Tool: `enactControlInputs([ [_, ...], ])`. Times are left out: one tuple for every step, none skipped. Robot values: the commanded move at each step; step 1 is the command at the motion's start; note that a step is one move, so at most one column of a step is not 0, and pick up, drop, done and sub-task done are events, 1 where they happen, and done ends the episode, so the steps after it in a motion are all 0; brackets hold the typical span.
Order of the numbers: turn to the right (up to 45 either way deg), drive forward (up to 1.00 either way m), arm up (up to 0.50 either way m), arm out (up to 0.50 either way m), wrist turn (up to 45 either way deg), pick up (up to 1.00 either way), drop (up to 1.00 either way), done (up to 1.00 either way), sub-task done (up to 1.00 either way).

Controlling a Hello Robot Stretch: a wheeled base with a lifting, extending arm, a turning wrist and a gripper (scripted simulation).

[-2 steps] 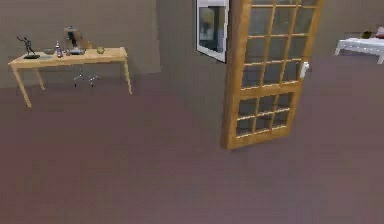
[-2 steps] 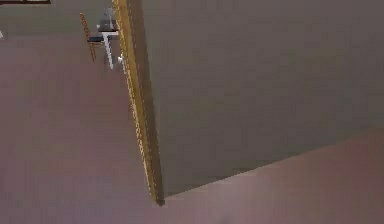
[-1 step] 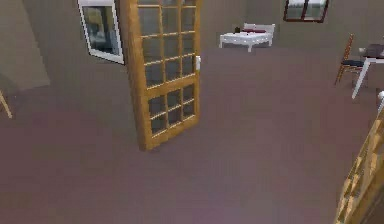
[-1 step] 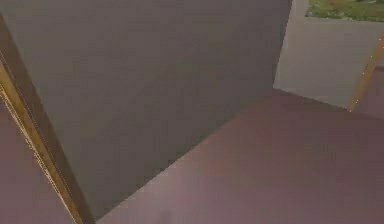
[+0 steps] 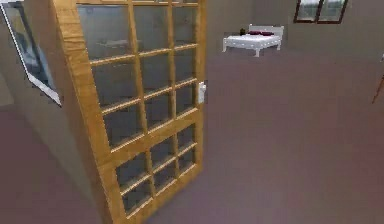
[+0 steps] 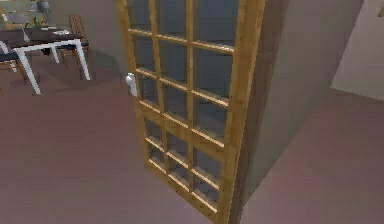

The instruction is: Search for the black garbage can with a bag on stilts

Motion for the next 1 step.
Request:
enactControlInputs([
  [12.0, 0.00, 0.00, 0.00, 0.0, 0.00, 0.00, 0.00, 0.00],
])
